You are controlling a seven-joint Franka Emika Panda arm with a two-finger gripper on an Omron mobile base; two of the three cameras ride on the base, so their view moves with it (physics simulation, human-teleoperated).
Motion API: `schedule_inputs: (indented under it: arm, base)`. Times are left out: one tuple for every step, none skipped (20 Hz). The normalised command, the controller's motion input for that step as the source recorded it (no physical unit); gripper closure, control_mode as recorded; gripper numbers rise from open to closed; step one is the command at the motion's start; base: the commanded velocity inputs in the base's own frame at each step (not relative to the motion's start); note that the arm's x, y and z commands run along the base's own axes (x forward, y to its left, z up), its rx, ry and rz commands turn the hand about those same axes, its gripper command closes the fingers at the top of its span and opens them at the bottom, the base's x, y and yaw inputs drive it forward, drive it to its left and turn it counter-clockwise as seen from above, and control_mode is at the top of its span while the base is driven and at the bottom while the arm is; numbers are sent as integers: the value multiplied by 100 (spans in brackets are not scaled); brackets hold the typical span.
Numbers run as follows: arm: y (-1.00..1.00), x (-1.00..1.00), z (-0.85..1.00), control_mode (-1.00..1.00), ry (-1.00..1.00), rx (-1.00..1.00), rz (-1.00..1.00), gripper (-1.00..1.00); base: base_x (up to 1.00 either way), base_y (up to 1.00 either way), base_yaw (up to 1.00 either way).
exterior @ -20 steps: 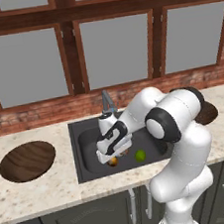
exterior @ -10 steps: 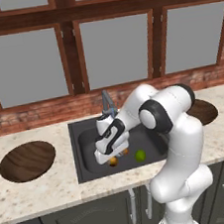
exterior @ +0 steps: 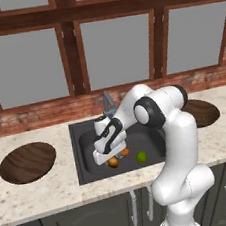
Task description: Pick the mangos from the sink and place them in one bowl. Place the lime in the other bowl. Then turn off the sink faucet.
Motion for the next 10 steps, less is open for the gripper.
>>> schedule_inputs:
  arm:
    - [6, 26, -20, -100, 0, 0, 0, -100]
    - [6, 26, -21, -100, 1, 0, 0, -100]
    - [5, 26, -23, -100, 1, 0, 0, -100]
    - [4, 27, -26, -100, 1, 0, 1, -100]
    - [1, 28, -27, -100, 2, 0, 0, -100]
    - [1, 26, -28, -100, 1, 0, 0, -100]
    - [0, 26, -29, -100, 1, 0, 0, -100]
    - [0, 24, -28, -100, 1, 0, 0, -100]
    - [0, 13, -23, -100, 1, 0, 0, -100]
    - [0, 2, -21, -100, 0, 0, 0, -100]
  base:
    - [0, 0, 0]
    - [0, 0, 0]
    - [0, 0, 0]
    - [0, 0, 0]
    - [0, 0, 0]
    - [0, 0, 0]
    - [0, 0, 0]
    - [0, 0, 0]
    - [0, 0, 0]
    - [0, 0, 0]
